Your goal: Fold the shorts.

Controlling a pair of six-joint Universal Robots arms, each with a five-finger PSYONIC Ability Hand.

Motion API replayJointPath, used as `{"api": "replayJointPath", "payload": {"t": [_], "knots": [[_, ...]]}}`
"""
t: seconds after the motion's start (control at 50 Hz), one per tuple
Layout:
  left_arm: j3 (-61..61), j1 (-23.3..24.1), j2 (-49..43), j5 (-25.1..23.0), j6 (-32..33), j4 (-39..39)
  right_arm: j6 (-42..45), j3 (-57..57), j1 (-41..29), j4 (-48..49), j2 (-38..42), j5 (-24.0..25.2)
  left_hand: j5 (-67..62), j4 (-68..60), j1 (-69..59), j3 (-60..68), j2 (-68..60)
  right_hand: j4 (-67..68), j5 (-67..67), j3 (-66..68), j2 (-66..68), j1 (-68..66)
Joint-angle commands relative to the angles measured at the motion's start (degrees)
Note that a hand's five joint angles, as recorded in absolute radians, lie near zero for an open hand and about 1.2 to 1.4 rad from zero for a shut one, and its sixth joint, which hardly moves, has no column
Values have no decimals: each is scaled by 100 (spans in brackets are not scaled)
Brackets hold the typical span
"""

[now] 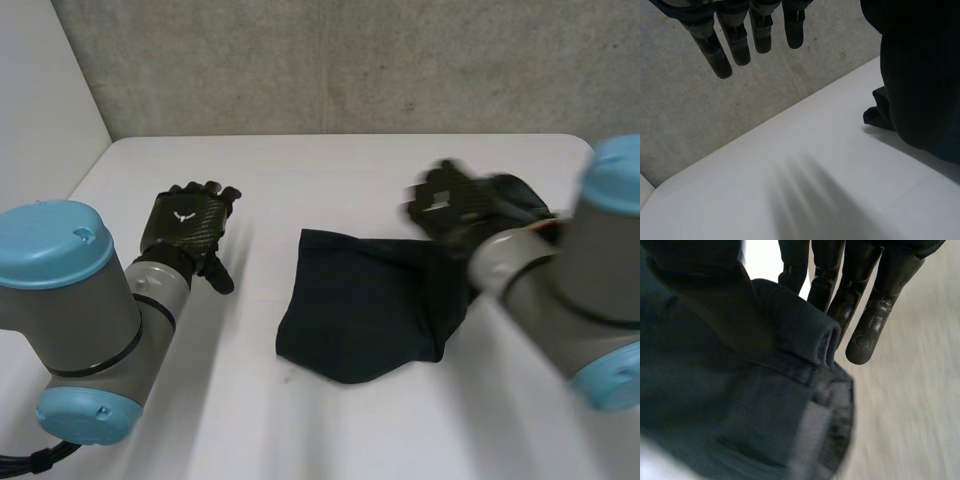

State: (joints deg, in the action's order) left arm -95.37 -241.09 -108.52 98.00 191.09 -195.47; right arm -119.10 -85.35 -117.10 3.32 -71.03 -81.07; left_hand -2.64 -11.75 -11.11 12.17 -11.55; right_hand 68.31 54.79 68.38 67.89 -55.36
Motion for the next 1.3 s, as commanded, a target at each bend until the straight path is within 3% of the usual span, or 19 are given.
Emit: {"api": "replayJointPath", "payload": {"t": [0.02, 0.06, 0.12, 0.14, 0.2, 0.22, 0.3, 0.38, 0.5, 0.64, 0.84, 0.96, 1.1, 1.2, 1.3], "knots": [[115, 0, 94, 18, 24, 0, 334, 283, -1456, -86, 792, 1452, 57, -32, -95, -11, -52, 1169, 1521, 1162, 1211, -2464], [177, 26, 138, 0, 68, 0, 308, 221, -1483, -182, 845, 1838, -26, -115, -178, 73, -135, 442, 795, 435, 484, -1737], [370, 97, 252, -18, 86, -9, 142, 238, -1492, -236, 793, 2025, -346, -435, -499, 393, -456, -3623, -3270, -3630, -3581, 2328], [449, 114, 287, -18, 86, -9, -172, 325, -1457, -236, 758, 1972, -347, -436, -499, 393, -456, -5831, -5479, -5838, -5789, 4536], [861, 193, 297, 9, 69, 0, -1086, 580, -1290, -218, 661, 1692, -346, -435, -499, 393, -456, -5831, -5479, -5838, -5789, 4536], [976, 220, 288, 26, 69, 0, -1933, 799, -1028, -262, 556, 1404, -347, -436, -499, 393, -456, -5831, -5479, -5838, -5789, 4536], [1547, 439, 34, 35, 33, 9, -3947, 1107, -282, -384, 257, 665, -347, -436, -499, 393, -456, -5831, -5479, -5838, -5789, 4536], [2302, 887, -677, 35, 25, 139, -4814, 1240, 28, -963, 335, 460, -397, -486, -549, 443, -506, -5831, -5479, -5838, -5789, 4536], [2874, 1037, -1662, 96, -37, 903, -4597, 1416, 20, -1343, 1020, 416, -682, -771, -834, 729, -791, -5831, -5479, -5838, -5789, 4536], [3288, 1116, -2603, 685, -485, 2178, -4333, 1680, 38, -1369, 2013, 337, -700, -789, -852, 746, -809, -5831, -5479, -5838, -5789, 4536], [3394, 1125, -2806, 703, -450, 2689, -3806, 1733, 29, -1431, 2155, 276, -616, -705, -768, 662, -725, -5831, -5479, -5838, -5789, 4536], [3596, 1081, -2105, 694, -424, 2777, -3858, 1671, 38, -1300, 1497, 197, -414, -503, -567, 461, -523, -5831, -5479, -5838, -5789, 4536], [3587, 677, -558, 686, -424, 2794, -4771, 1636, 90, -307, 135, -655, -145, -234, -297, 191, -254, -5831, -5479, -5838, -5789, 4536], [3570, 229, 418, 581, -415, 2987, -4887, 1820, 108, -612, -630, -1541, -161, -251, -314, 208, -271, -5831, -5479, -5838, -5789, 4536], [3526, -324, 981, 98, -476, 3803, -4860, 2049, 213, -1149, -711, -1720, 39, -50, -113, 8, -70, -5831, -5479, -5838, -5789, 4536]]}}
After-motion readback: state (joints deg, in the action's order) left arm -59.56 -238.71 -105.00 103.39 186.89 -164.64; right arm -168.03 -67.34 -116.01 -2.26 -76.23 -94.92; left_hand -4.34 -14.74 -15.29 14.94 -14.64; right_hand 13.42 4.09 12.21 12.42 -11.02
